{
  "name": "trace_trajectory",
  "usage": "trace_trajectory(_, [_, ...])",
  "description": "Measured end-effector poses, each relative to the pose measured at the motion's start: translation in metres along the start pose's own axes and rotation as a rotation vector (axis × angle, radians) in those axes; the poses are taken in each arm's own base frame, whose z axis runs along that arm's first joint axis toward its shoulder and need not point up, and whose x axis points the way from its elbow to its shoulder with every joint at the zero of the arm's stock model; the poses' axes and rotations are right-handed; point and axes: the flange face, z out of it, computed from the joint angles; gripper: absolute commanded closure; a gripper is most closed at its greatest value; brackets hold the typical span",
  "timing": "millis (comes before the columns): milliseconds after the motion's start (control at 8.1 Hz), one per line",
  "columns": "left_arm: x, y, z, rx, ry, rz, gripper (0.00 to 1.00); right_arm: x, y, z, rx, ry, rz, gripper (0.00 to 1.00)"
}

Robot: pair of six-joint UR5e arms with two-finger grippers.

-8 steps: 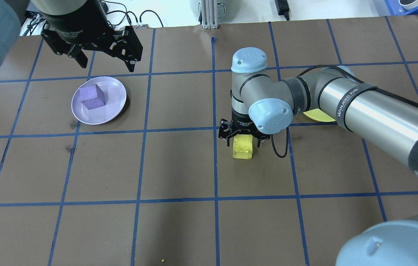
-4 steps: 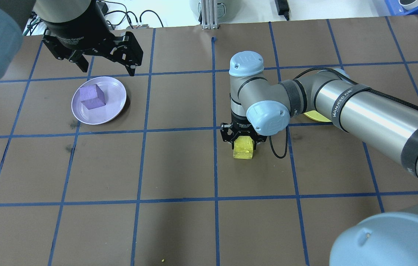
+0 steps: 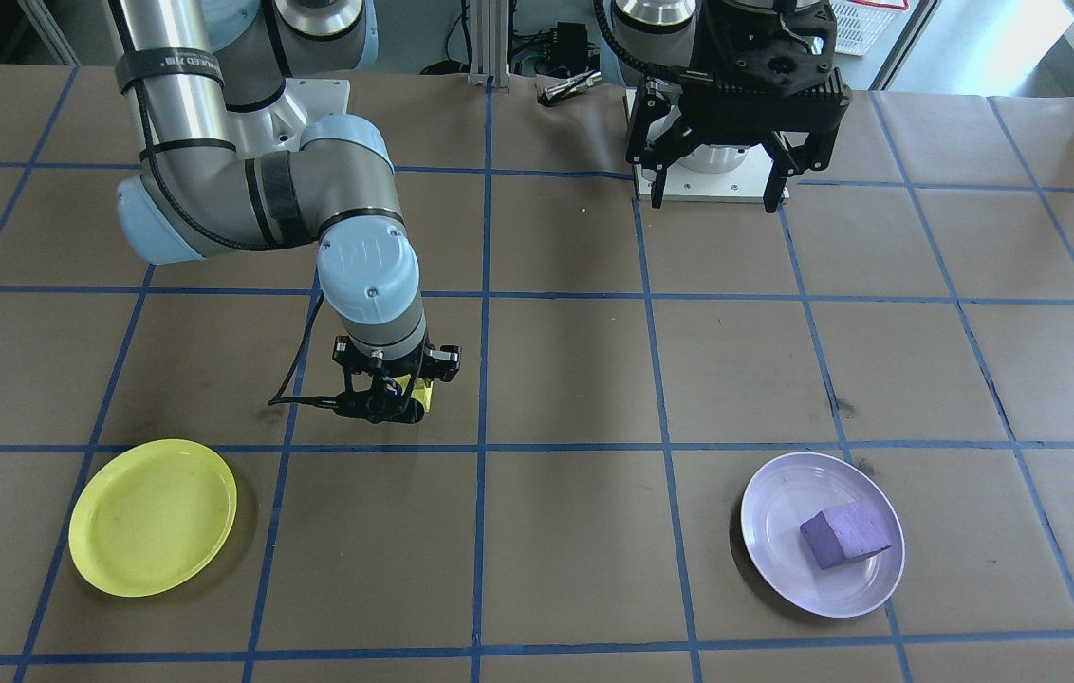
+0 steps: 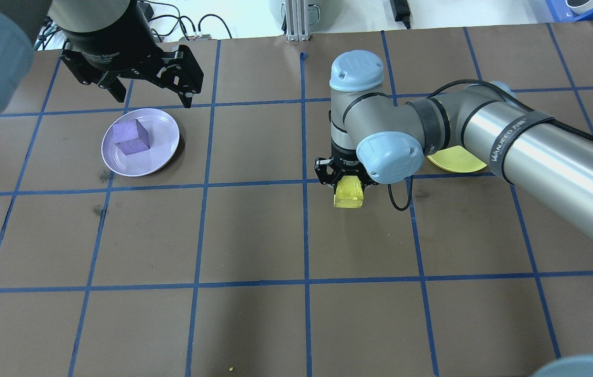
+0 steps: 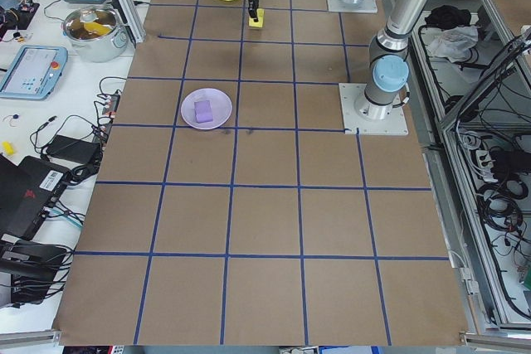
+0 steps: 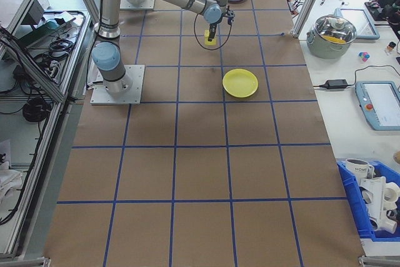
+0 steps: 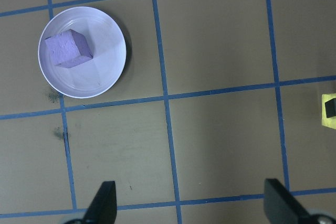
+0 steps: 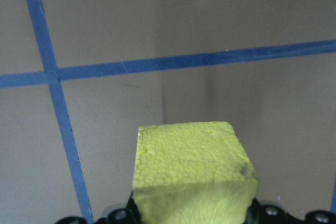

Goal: Sort blocks by color into plates

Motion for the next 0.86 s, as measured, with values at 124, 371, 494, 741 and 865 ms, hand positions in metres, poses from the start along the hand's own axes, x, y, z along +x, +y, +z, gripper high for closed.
trace_trajectory(124, [0.000, 0.000, 0.000, 0.000, 0.000, 0.000, 0.00, 0.007, 0.002, -0.034, 0.083, 0.005, 0.002, 1.00])
trace_trajectory(371, [0.000, 0.000, 0.000, 0.000, -0.001, 0.000, 0.00, 0.037, -0.008, -0.085, 0.237, 0.044, 0.007, 1.00])
trace_trajectory(494, [0.000, 0.000, 0.000, 0.000, -0.001, 0.000, 0.00, 0.062, -0.021, -0.095, 0.266, 0.057, -0.004, 1.00])
trace_trajectory(741, [0.000, 0.000, 0.001, -0.001, -0.001, -0.003, 0.00, 0.133, -0.057, -0.110, 0.337, 0.064, 0.018, 1.00])
trace_trajectory(865, [0.000, 0.000, 0.001, -0.001, -0.001, -0.004, 0.00, 0.168, -0.073, -0.109, 0.347, 0.080, -0.010, 1.00])
